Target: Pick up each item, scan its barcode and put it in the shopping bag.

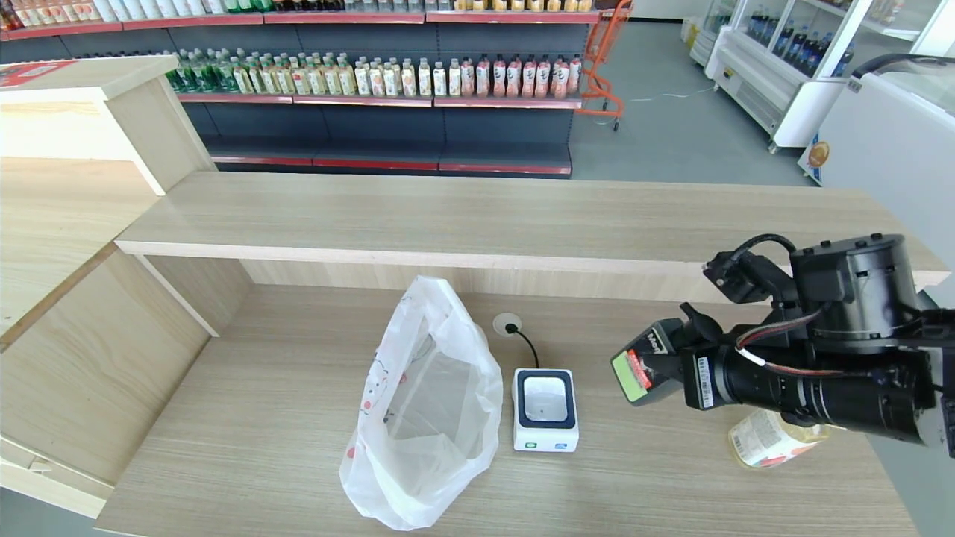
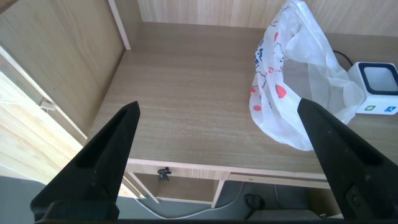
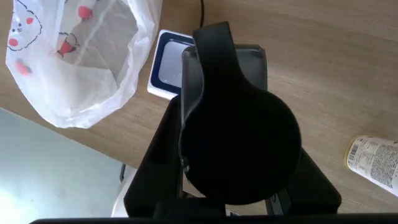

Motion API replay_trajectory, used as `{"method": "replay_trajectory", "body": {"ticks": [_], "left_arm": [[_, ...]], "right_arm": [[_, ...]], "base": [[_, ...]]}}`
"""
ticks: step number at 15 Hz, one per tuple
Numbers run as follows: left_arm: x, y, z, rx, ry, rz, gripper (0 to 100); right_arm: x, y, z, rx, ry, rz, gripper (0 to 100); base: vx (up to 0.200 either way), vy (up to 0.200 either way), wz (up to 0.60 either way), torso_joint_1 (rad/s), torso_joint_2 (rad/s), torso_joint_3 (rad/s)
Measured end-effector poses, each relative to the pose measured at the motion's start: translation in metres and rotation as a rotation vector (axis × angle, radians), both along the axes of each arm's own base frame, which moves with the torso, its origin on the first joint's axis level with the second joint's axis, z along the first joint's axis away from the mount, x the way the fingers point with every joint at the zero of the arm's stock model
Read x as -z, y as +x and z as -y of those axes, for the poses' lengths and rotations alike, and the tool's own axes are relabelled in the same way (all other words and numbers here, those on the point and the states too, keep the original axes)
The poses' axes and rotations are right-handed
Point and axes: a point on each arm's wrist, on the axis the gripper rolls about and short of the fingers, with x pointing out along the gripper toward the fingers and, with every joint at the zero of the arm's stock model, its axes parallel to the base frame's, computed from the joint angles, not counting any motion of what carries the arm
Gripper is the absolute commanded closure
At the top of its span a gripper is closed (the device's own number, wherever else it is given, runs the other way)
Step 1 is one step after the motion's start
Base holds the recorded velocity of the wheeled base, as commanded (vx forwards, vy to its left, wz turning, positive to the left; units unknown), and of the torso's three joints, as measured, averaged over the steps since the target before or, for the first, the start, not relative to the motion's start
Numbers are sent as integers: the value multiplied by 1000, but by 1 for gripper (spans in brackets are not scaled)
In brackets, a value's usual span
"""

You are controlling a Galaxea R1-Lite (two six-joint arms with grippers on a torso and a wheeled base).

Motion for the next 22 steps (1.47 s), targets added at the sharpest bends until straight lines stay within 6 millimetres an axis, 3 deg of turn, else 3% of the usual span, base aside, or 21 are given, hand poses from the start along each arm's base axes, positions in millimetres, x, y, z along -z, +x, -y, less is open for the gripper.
{"method": "replay_trajectory", "body": {"ticks": [6, 12, 18, 22], "left_arm": [[0, 0, 0, 0, 4, 0, 0], [0, 0, 0, 0, 2, 0, 0], [0, 0, 0, -1, 4, 0, 0], [0, 0, 0, 0, 0, 0, 0]], "right_arm": [[9, -11, 1, 77, 128, -89, 100], [11, -12, -11, 76, 282, -189, 100], [27, 2, -23, 88, 235, -235, 100], [33, 25, -39, 87, 222, -245, 100]], "base": [[0, 0, 0, 0, 0, 0], [0, 200, 0, -2, 3, 3], [0, 200, 0, 6, 5, 1], [0, 0, 0, 0, 0, 0]]}}
